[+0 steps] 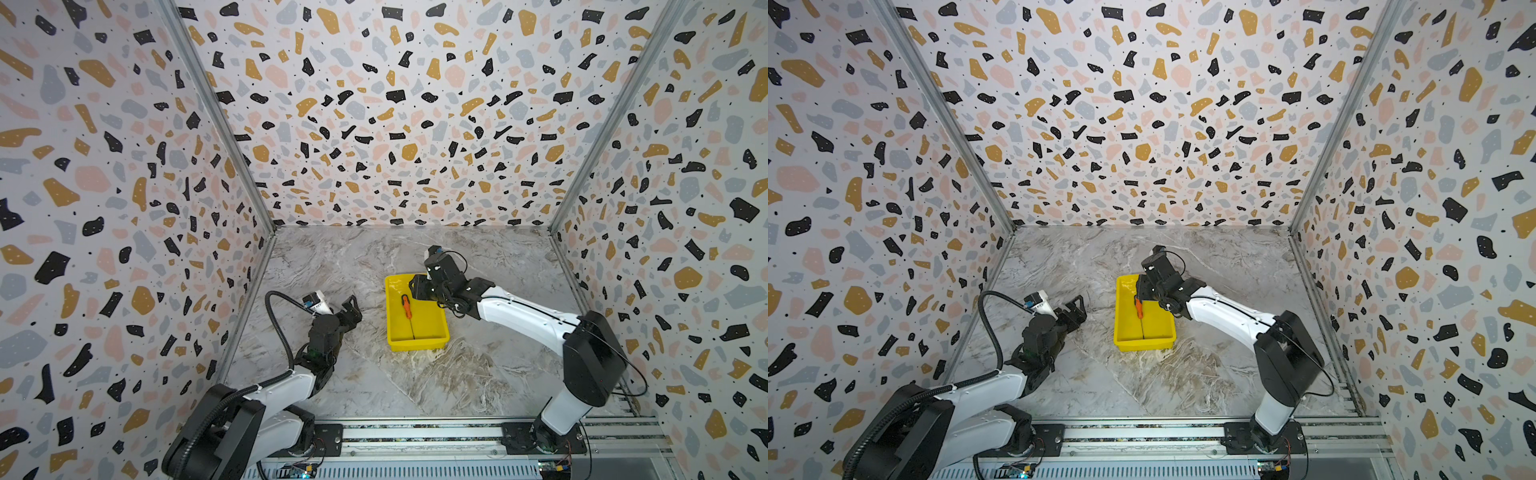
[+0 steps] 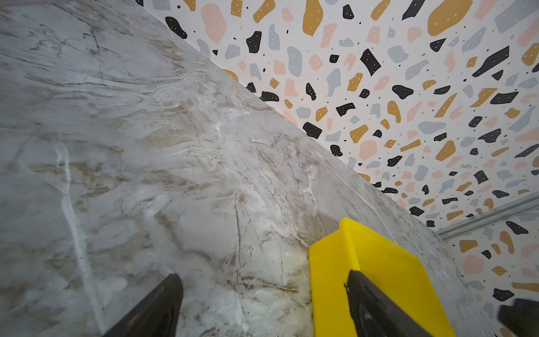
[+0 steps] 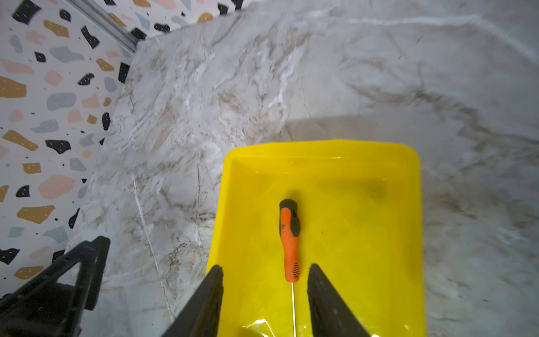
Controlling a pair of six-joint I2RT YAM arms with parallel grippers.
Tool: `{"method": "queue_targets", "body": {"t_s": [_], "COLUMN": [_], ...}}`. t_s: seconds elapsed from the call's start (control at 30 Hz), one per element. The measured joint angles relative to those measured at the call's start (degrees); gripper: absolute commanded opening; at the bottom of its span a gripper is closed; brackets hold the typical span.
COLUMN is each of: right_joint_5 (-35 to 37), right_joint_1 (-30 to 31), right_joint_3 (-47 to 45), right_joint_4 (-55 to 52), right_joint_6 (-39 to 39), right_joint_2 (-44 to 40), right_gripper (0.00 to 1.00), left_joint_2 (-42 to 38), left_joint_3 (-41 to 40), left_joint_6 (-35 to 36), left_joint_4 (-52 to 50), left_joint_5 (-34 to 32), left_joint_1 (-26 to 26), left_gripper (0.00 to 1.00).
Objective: Put the screwdriver in the bin
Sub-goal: Place the screwdriver into the bin, then reset both arms
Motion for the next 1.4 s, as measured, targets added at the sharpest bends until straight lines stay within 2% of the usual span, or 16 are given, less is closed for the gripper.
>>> {"method": "queue_targets", "body": {"t_s": [0.13,0.3,0.4,0.43,0.6,0.77,0.9,1.0,1.17,1.4], "right_joint_5": [9.84,21.57,23.54,23.58,22.36,22.40,23.04,23.34,21.18,19.02], "right_joint_1": [-0.90,-0.98,-0.46,-0.44,-1.42,-5.55,-8.11,-12.96,-23.43,-28.09], "right_joint_3": [-6.82,-27.08,-41.68,-46.71,-62.51,-64.70,-64.43,-63.71,-63.23,-63.25], "right_joint_4": [1.44,12.63,20.55,24.00,42.84,54.34,61.40,65.57,72.37,78.99], "right_joint_6": [-8.09,-24.15,-34.23,-37.77,-48.89,-49.70,-51.49,-52.24,-48.96,-44.74], "right_joint_2": [-11.93,-27.67,-35.58,-38.27,-46.10,-41.27,-33.53,-27.19,-20.85,-14.43], "right_gripper": [0.79,0.82,0.83,0.99,0.99,0.99,0.99,0.99,0.99,0.99], "left_joint_2": [-0.02,0.11,0.59,0.68,0.68,0.70,0.70,0.70,0.81,0.83], "left_joint_3": [0.07,0.11,0.42,0.50,0.50,0.50,0.50,0.50,0.50,0.50], "left_joint_6": [0.02,-0.04,-0.04,-0.04,-0.04,-0.07,-0.07,-0.07,-0.07,-0.07], "left_joint_4": [-0.59,-0.59,-0.81,-0.83,-1.01,-1.01,-1.01,-0.98,-0.98,-0.96], "left_joint_5": [0.00,0.24,0.52,0.57,0.61,0.63,0.61,0.37,0.37,0.37], "left_joint_1": [0.00,0.00,0.00,0.00,0.00,0.00,0.00,0.00,0.00,0.00], "left_gripper": [0.89,0.89,0.89,0.89,0.89,0.89,0.89,0.89,0.88,0.88]}}
